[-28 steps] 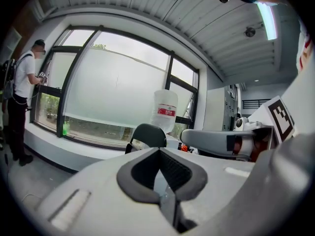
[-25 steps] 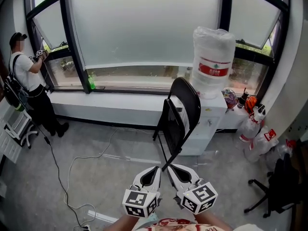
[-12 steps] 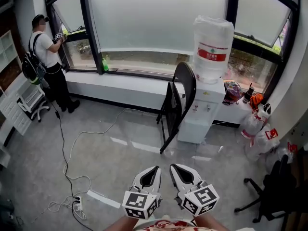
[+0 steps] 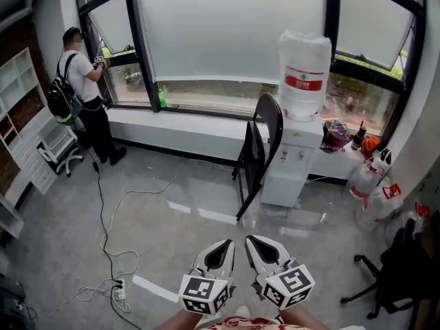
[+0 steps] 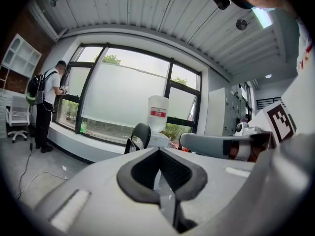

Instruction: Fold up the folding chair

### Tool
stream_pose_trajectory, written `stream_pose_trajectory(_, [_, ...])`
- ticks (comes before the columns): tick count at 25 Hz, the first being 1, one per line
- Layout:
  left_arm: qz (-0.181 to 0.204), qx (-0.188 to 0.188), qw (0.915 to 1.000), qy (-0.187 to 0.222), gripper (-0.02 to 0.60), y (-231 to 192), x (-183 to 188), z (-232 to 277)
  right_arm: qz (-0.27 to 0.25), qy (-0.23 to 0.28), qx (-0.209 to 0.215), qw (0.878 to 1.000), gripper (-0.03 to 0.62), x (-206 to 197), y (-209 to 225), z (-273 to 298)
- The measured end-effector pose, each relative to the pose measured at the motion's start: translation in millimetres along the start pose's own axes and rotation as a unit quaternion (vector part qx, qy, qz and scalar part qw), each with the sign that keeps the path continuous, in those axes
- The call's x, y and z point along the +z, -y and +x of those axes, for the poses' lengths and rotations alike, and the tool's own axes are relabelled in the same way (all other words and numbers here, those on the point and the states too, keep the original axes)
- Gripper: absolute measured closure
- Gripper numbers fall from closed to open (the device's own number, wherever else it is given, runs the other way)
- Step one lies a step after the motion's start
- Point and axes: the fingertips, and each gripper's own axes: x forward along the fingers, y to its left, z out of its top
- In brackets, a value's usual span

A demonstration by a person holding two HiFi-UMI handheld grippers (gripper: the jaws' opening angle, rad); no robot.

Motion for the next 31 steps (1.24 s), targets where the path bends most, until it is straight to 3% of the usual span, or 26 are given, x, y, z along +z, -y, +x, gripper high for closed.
stream_pose_trajectory(6, [0.031,0.024,0.9992,-0.003,0.578,-14.0,-2.1,-16.8,-0.016,-0.006,0.004,1.0,0.568,-6.5,-26.5,-2.3])
stream_pose_trajectory(18, [0.0,0.025,0.9997,0.001,0.578,-25.3,1.2,-30.1,-0.018,-0.003,-0.004,1.0,0.568,-4.1,-39.4,-2.5])
stream_pose_trajectory(31, [0.012,0.02,0.9997,0.008,0.579,-10.8,3.0,-26.4,-0.028,0.001,-0.006,1.0,0.568,0.2,-33.6,-9.9])
